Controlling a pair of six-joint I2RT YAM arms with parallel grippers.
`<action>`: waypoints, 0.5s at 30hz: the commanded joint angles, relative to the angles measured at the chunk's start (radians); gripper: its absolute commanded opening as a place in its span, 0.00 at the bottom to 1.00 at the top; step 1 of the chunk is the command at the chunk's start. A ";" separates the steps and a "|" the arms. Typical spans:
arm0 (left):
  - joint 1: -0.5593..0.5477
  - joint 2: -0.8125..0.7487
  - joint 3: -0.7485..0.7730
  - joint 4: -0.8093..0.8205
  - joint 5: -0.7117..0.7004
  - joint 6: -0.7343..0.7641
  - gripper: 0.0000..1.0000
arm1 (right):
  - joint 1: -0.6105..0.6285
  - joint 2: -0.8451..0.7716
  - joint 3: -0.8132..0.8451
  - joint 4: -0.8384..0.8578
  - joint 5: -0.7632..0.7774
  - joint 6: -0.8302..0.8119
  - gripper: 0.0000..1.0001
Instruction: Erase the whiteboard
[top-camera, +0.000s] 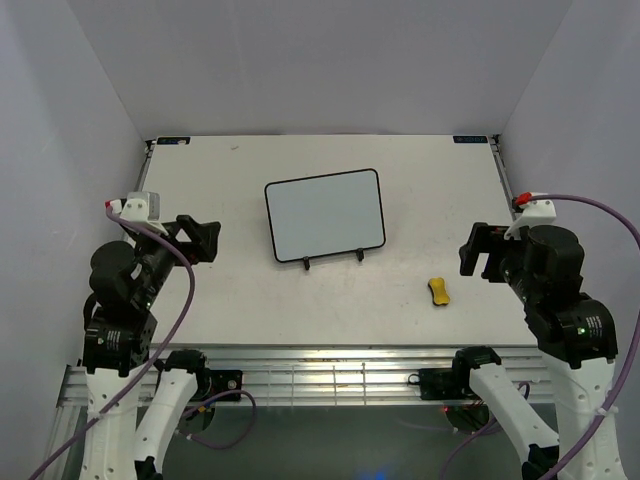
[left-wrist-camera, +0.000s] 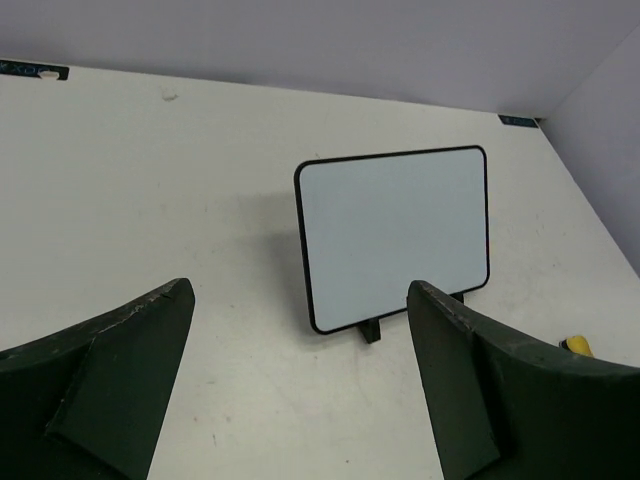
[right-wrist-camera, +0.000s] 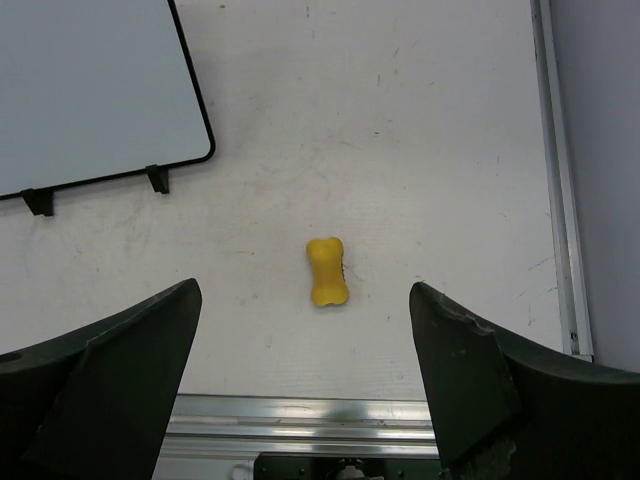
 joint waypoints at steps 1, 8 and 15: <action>-0.027 -0.044 -0.012 -0.137 -0.046 0.041 0.98 | -0.004 -0.034 0.046 -0.052 0.005 -0.017 0.90; -0.038 -0.126 0.059 -0.250 -0.019 0.035 0.98 | -0.004 -0.086 0.042 -0.092 -0.038 -0.015 0.90; -0.041 -0.152 0.090 -0.304 -0.011 0.027 0.98 | -0.004 -0.116 0.034 -0.112 -0.032 -0.012 0.90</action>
